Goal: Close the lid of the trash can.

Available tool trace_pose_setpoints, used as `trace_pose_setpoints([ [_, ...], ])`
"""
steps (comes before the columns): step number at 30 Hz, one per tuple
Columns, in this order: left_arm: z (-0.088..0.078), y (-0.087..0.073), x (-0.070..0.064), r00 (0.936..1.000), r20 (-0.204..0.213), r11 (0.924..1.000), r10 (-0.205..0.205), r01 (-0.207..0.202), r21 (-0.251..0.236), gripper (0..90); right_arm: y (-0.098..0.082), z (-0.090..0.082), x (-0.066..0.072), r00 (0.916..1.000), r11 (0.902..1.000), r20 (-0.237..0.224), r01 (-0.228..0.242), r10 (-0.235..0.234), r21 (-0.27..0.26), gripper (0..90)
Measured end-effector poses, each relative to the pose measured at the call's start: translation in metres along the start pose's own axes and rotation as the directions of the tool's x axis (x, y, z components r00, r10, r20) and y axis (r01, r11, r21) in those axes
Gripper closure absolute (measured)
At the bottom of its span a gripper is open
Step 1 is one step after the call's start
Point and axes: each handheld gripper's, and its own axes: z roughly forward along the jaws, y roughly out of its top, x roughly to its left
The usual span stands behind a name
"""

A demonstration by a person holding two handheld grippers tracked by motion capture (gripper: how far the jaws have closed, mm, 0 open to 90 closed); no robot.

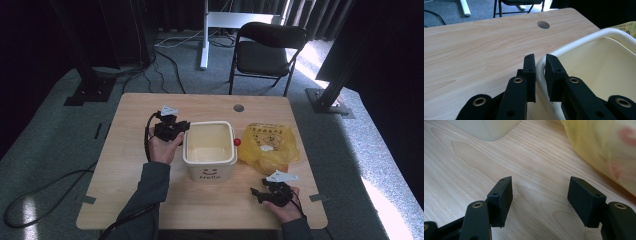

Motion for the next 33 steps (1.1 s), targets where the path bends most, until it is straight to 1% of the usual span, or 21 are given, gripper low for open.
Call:
trace_pose_setpoints([
  [11,0.001,0.0011,-0.0029,1.0,-0.009,1.0,0.003,-0.003,-0.001,80.4,-0.0001,-0.0001,0.0003,1.0,1.0,-0.001,-0.001,0.001,0.001,36.0],
  [14,0.0016,0.0016,-0.0038,1.0,-0.007,1.0,0.002,-0.002,0.001,80.4,-0.0001,-0.0001,0.0003,1.0,1.0,-0.001,-0.001,0.001,0.001,36.0],
  [18,0.005,0.0015,-0.0061,1.0,-0.005,1.0,-0.002,0.002,0.006,80.7,-0.0001,0.0,0.0004,1.0,1.0,0.0,-0.001,0.001,0.0,35.9],
  [20,0.0075,-0.0001,-0.0068,1.0,-0.002,0.9999,0.001,-0.001,0.015,80.8,-0.0001,-0.0001,0.0005,1.0,1.0,-0.002,-0.001,0.001,0.0,36.0],
  [21,0.0081,-0.0011,-0.0071,1.0,-0.007,0.9999,0.003,-0.003,0.01,80.9,-0.0002,-0.0002,0.0006,1.0,1.0,-0.002,-0.002,0.002,0.0,36.0],
  [33,0.0078,-0.0005,-0.0069,1.0,-0.005,0.9999,0.005,-0.005,0.015,81.0,-0.0002,-0.0002,0.0008,1.0,1.0,-0.001,-0.001,0.001,0.0,35.9],
])
